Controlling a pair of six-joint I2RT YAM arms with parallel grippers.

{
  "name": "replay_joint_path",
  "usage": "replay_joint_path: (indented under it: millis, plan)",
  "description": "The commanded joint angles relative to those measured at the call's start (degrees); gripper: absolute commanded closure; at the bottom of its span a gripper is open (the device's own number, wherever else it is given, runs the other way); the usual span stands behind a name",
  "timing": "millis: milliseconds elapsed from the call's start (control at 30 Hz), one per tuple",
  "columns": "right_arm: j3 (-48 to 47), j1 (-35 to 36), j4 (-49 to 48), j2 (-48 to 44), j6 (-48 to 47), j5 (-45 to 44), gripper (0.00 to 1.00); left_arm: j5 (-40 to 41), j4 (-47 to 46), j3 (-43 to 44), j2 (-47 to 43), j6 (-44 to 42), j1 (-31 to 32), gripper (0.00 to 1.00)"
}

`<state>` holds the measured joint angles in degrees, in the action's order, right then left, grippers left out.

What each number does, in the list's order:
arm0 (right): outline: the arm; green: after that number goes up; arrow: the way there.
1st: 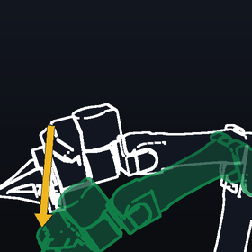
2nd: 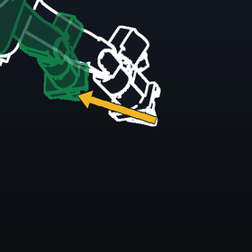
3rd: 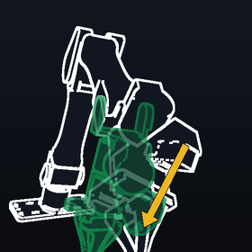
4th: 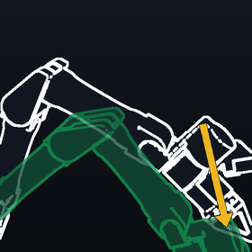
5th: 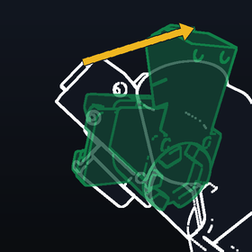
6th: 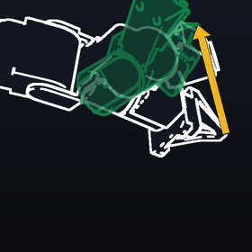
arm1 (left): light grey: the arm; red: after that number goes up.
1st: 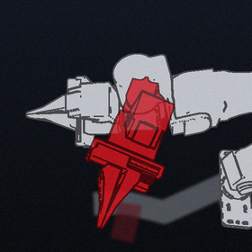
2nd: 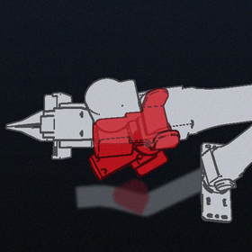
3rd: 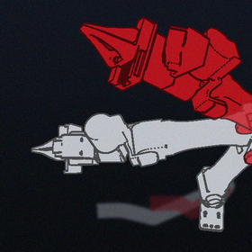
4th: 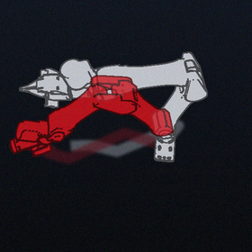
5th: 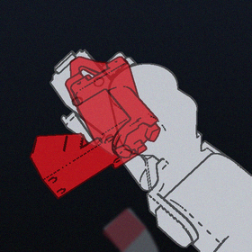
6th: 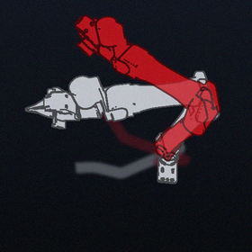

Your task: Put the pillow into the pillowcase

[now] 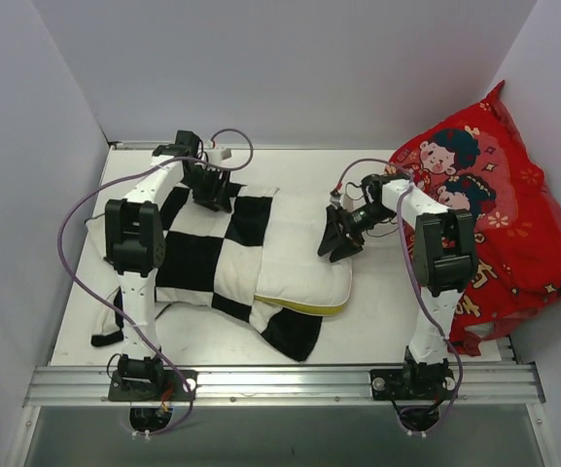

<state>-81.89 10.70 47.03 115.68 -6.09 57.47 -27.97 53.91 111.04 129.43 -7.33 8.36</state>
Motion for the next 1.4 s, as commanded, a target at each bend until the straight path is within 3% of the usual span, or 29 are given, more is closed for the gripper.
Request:
replay_joint_path:
  millis: [0,167,300,500,667,767,867,900,967,1033,1167,1267,1367]
  plan:
    - [-4.49,-3.04,3.77,-4.22,-2.26,3.35,0.40,-1.73,-7.86,8.22,-1.97,-0.13,1.48,0.39]
    - [-6.18,-10.52,0.71,-6.07,4.85,-0.42,0.28,2.39,-8.82,7.87,-8.48,1.00,8.84,0.03]
    - [-5.83,-12.37,-3.43,-4.77,10.83,-4.38,0.17,4.14,-10.32,11.82,-4.81,3.90,13.33,0.03]
    - [-5.48,-11.84,-10.18,0.24,19.17,-3.34,0.16,11.61,-10.23,22.27,4.86,5.48,16.33,0.03]
    - [-2.07,-11.05,-17.83,2.10,24.98,-1.05,0.21,17.67,-9.26,24.66,9.96,6.45,16.60,0.17]
    - [1.10,-9.75,-22.06,1.92,26.74,-0.08,0.28,19.52,-9.26,24.57,11.55,6.19,16.60,0.26]
    - [5.76,-8.51,-25.83,0.87,28.67,0.97,0.44,20.32,-9.26,24.83,12.69,5.93,16.60,0.48]
    - [8.12,-8.33,-27.76,0.00,29.11,0.89,0.55,20.32,-9.26,25.18,12.78,6.10,16.60,0.54]
    - [9.72,-7.37,-28.91,-0.98,29.47,0.71,0.67,17.00,-9.44,25.80,12.87,6.89,16.60,0.65]
    - [11.48,-6.84,-30.58,-1.42,30.51,0.62,0.73,11.21,-10.40,26.42,12.52,7.42,16.77,0.66]
    - [12.63,-6.66,-33.31,-1.86,32.10,0.36,0.90,7.75,-11.99,26.59,12.78,12.33,17.65,0.62]
    - [12.98,-6.74,-33.40,-2.30,31.93,0.45,0.94,9.84,-11.99,25.63,13.40,12.96,17.83,0.67]
    - [13.77,-7.27,-32.88,-3.35,31.14,0.45,0.98,12.84,-11.90,24.92,13.57,12.87,17.48,0.79]
